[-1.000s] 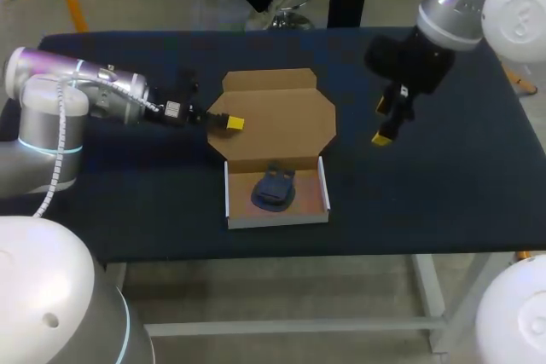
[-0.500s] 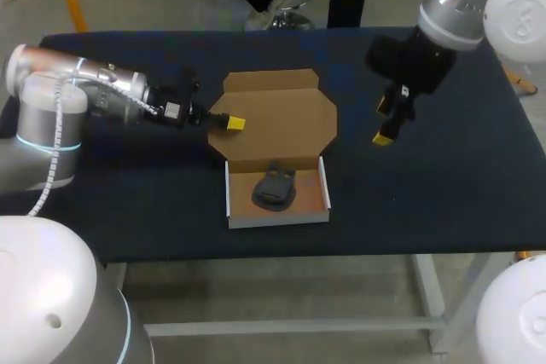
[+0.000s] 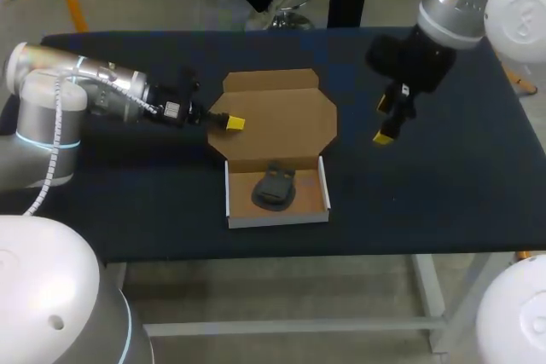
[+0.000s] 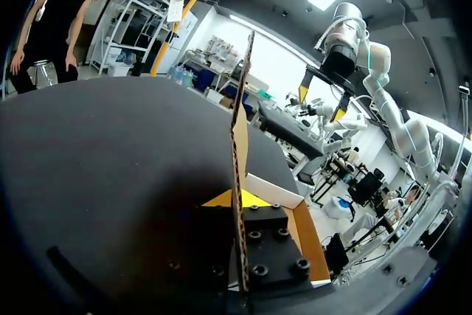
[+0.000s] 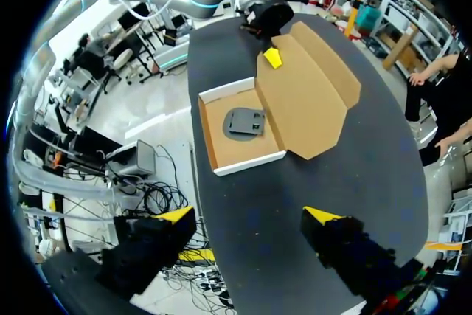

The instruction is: Assemble the packaging by folding the flat box into shape, placing the metal phone stand inside, and closing the box properly

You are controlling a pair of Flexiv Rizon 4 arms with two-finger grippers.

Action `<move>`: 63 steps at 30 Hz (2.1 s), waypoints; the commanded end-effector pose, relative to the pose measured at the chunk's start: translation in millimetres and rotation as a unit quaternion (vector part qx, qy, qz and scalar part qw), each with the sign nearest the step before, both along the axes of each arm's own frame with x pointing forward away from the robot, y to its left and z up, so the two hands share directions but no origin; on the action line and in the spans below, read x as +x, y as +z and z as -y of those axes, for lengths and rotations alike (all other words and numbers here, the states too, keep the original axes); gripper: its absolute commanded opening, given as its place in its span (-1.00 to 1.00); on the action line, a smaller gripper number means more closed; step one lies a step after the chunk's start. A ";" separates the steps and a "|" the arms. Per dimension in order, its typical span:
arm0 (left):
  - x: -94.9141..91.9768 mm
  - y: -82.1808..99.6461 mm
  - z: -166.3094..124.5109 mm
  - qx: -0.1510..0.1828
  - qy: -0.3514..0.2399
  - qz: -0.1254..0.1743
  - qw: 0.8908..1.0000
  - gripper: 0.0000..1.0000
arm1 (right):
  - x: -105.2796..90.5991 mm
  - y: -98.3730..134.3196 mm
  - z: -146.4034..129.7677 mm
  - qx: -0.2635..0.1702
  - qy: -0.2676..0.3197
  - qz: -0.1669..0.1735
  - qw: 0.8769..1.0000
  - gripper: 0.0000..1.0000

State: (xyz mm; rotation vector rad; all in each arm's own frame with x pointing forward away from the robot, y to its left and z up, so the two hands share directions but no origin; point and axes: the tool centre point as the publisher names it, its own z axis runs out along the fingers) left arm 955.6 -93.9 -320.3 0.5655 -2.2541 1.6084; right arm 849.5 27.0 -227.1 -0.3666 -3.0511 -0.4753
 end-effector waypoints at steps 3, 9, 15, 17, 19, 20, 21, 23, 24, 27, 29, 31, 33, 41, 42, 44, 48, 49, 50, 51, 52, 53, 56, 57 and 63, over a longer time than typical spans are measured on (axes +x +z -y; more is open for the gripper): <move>1.4 -0.6 -1.0 -0.001 -0.002 -0.001 1.000 -1.00 | 2.8 10.3 -8.0 -0.009 0.021 0.007 1.000 1.00; 1.4 -0.6 -1.0 -0.001 -0.002 -0.001 1.000 -1.00 | 6.6 17.8 -21.0 -0.020 0.050 0.015 0.998 1.00; -0.6 1.6 -3.0 0.001 0.001 0.025 1.000 -1.00 | 8.5 22.9 -29.6 -0.029 0.061 0.020 0.998 1.00; -3.2 2.8 -4.0 0.005 0.001 0.044 0.999 -1.00 | 8.7 23.9 -31.6 -0.032 0.064 0.021 0.997 1.00; -4.5 4.3 -5.2 0.002 0.003 0.058 0.998 -1.00 | 8.9 24.6 -33.3 -0.034 0.065 0.022 0.997 1.00; -5.1 4.9 -5.8 0.002 0.002 0.067 0.998 -1.00 | 9.1 24.9 -34.2 -0.035 0.066 0.022 0.997 1.00; -5.6 5.2 -6.4 0.002 0.004 0.074 0.997 -1.00 | 9.3 25.2 -35.1 -0.036 0.066 0.022 0.997 1.00; -7.3 6.0 -7.1 0.003 0.004 0.092 0.996 -1.00 | 9.6 25.6 -37.2 -0.037 0.068 0.022 0.997 1.00; -8.1 6.3 -7.2 0.001 0.004 0.100 0.995 -1.00 | 9.7 25.7 -38.2 -0.038 0.068 0.022 0.997 1.00; -11.3 7.9 -8.5 -0.003 -0.002 0.118 0.993 -1.00 | 9.9 25.4 -40.5 -0.039 0.070 0.022 0.997 1.00; -12.3 8.1 -9.3 -0.002 -0.005 0.129 0.992 -1.00 | 10.2 25.0 -41.7 -0.040 0.071 0.022 0.996 1.00; -12.7 7.3 -9.7 -0.001 -0.005 0.142 0.990 -1.00 | 10.4 25.1 -42.8 -0.040 0.071 0.021 0.996 1.00; -13.7 6.4 -9.5 0.001 -0.008 0.149 0.989 -1.00 | 10.4 25.9 -43.7 -0.040 0.071 0.021 0.996 1.00; -19.1 4.7 -7.8 -0.004 -0.033 0.198 0.980 -1.00 | 10.7 32.9 -46.4 -0.048 0.071 0.029 0.996 1.00; -19.4 5.1 -7.7 -0.001 -0.035 0.205 0.978 -1.00 | 10.6 34.4 -46.5 -0.049 0.070 0.030 0.996 1.00; -20.4 4.8 -6.8 -0.003 -0.041 0.212 0.976 -1.00 | 10.0 35.8 -47.7 -0.050 0.070 0.032 0.996 1.00; -22.9 5.4 -5.4 0.003 -0.052 0.235 0.971 -1.00 | 9.5 36.5 -50.3 -0.054 0.071 0.033 0.995 1.00; -23.4 5.5 -5.1 0.004 -0.056 0.238 0.970 -1.00 | 9.4 36.7 -50.6 -0.054 0.071 0.033 0.995 1.00; -23.7 5.5 -5.0 0.005 -0.056 0.240 0.969 -1.00 | 9.4 36.9 -50.8 -0.054 0.071 0.033 0.995 1.00; -23.9 5.7 -4.8 0.004 -0.057 0.241 0.969 -1.00 | 9.4 37.2 -50.9 -0.054 0.071 0.034 0.995 1.00; -24.1 6.1 -4.8 0.004 -0.060 0.244 0.968 -1.00 | 9.4 37.5 -51.2 -0.054 0.071 0.034 0.995 1.00; -24.3 6.2 -4.9 0.004 -0.060 0.246 0.967 -1.00 | 9.3 37.6 -51.6 -0.055 0.071 0.034 0.995 1.00; -24.7 6.7 -5.2 0.005 -0.061 0.250 0.966 -1.00 | 9.0 38.3 -52.9 -0.056 0.072 0.035 0.995 1.00; -24.8 7.0 -5.3 0.006 -0.063 0.253 0.965 -1.00 | 9.0 38.8 -53.3 -0.056 0.072 0.036 0.995 1.00; -26.4 6.9 -3.9 0.008 -0.066 0.263 0.962 -1.00 | 8.9 40.7 -56.5 -0.057 0.074 0.038 0.995 1.00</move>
